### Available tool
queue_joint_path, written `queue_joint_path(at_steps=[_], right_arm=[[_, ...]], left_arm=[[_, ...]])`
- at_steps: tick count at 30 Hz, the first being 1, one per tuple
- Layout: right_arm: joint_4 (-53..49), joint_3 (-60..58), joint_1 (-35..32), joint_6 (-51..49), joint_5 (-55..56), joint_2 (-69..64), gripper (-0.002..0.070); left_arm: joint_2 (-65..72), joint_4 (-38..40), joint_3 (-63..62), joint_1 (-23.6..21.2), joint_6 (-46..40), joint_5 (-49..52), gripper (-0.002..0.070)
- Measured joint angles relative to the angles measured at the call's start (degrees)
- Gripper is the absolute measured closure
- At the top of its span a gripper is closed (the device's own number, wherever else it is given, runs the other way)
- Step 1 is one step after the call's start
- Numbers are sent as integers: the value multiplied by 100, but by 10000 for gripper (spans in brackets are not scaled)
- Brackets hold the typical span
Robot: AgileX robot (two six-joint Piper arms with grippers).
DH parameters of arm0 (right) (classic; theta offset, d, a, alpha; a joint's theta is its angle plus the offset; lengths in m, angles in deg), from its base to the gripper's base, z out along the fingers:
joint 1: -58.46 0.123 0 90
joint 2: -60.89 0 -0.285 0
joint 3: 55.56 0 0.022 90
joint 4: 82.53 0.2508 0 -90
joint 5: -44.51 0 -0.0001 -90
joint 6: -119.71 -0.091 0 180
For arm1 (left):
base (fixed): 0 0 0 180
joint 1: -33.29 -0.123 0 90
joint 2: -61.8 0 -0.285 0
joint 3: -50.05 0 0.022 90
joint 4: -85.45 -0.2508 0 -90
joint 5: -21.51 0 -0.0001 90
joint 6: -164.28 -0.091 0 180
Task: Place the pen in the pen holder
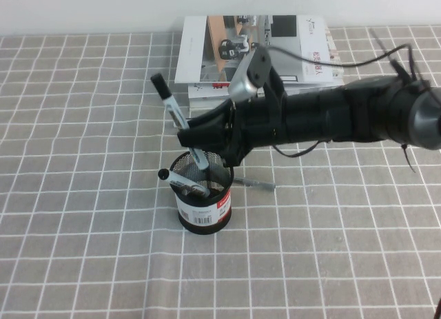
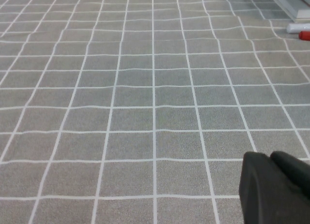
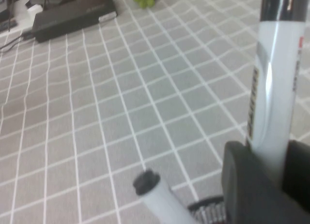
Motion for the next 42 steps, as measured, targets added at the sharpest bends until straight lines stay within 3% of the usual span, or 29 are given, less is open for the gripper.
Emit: queue_joint_path(at_steps=[15, 17, 22, 24, 27, 30, 32, 42], right_arm=[[-274, 0, 0, 0, -49, -194, 571], [-283, 0, 0, 0, -49, -194, 537], [-283, 0, -11, 0, -27, -194, 358], [-283, 0, -34, 0, -92, -194, 332], [-257, 0, -159, 0, -487, -194, 381], [-128, 0, -328, 0, -1103, -194, 569], [-2, 0, -446, -11, -1267, -165, 637], [-316, 0, -554, -349, -1372, 1152, 685]], left_arm=[[0, 0, 0, 0, 0, 0, 678], [0, 0, 0, 0, 0, 0, 678], [0, 0, 0, 0, 0, 0, 678], [0, 0, 0, 0, 0, 0, 678], [0, 0, 0, 0, 0, 0, 678], [0, 0, 0, 0, 0, 0, 678], [0, 0, 0, 0, 0, 0, 678], [0, 0, 0, 0, 0, 0, 678]])
